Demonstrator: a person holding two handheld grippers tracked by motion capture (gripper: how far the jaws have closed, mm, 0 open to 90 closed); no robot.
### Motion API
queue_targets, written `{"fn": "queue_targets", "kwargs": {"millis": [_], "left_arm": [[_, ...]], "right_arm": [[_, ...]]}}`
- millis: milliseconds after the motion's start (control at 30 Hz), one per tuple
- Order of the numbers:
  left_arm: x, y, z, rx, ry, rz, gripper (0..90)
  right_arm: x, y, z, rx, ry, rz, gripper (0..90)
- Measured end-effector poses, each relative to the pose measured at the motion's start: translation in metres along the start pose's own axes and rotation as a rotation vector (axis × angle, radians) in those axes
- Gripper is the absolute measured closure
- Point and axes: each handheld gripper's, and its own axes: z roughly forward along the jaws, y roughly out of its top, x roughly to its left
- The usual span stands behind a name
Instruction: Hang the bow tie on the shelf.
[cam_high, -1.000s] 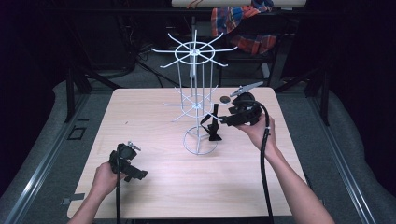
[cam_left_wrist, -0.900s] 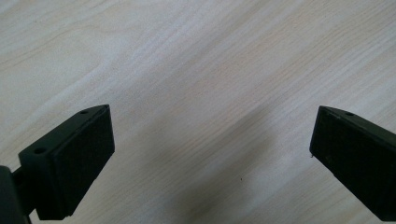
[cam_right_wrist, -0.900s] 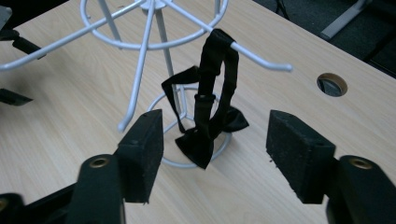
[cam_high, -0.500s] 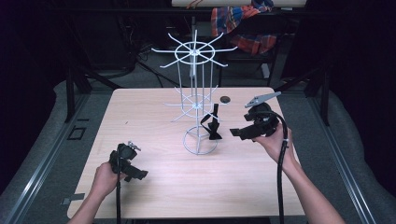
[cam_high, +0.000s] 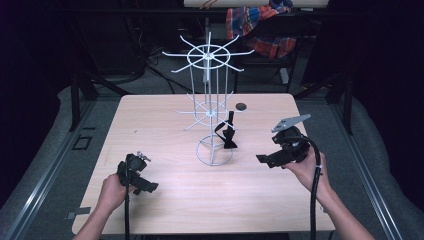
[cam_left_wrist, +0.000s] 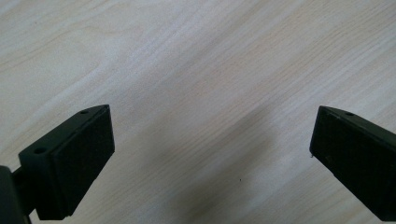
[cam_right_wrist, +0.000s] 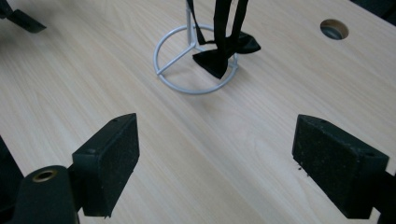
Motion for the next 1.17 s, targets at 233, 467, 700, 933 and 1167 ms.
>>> {"fn": "queue_targets", "kwargs": {"millis": [233,467,700,933,1167], "left_arm": [[0.000,0.000,0.000,0.001,0.001,0.000,0.0],[0.000,0.000,0.000,0.001,0.002,0.000,0.0],[-0.001,0.000,0.001,0.003,0.001,0.001,0.0],[-0.001,0.000,0.001,0.008,0.001,0.007,0.0],[-0.001,0.001,0.001,0.007,0.001,0.013,0.0]], "right_arm": [[0.006,-0.019,0.005,0.057,0.004,-0.009,13.8],[0.009,-0.040,0.010,0.117,0.006,-0.016,13.9],[0.010,-0.062,0.018,0.160,0.017,0.007,13.7],[0.006,-0.089,0.032,0.236,0.037,0.051,13.5],[0.002,-0.092,0.041,0.277,0.036,0.059,14.0]]}}
